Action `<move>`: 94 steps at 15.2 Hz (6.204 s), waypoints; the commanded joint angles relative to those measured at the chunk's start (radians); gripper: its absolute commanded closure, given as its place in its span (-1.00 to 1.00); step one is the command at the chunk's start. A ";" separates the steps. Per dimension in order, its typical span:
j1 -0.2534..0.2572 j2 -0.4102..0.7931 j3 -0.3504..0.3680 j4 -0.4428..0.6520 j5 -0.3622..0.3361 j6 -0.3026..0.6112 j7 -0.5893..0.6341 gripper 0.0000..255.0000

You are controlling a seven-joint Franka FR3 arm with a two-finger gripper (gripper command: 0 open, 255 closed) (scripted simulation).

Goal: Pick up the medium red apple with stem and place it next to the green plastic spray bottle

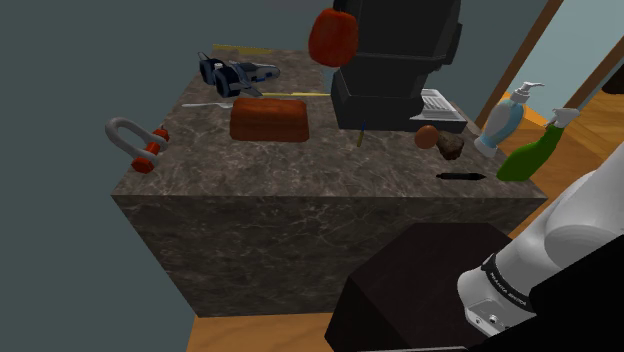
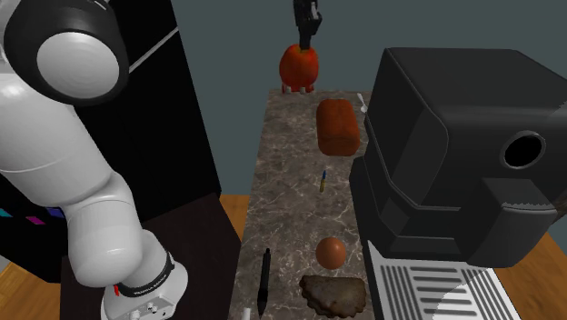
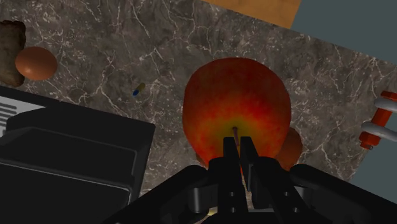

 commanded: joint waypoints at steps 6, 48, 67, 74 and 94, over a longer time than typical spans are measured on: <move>-0.044 -0.102 -0.042 -0.076 0.020 -0.030 -0.080 1.00; -0.303 -0.517 -0.642 -0.488 -0.182 -0.055 -0.926 1.00; -0.330 -0.594 -0.658 -0.806 -0.220 0.189 -0.917 1.00; -0.337 -0.602 -0.673 -0.904 -0.232 0.280 -0.918 1.00; -0.346 -0.557 -0.737 -1.137 -0.260 0.558 -0.936 1.00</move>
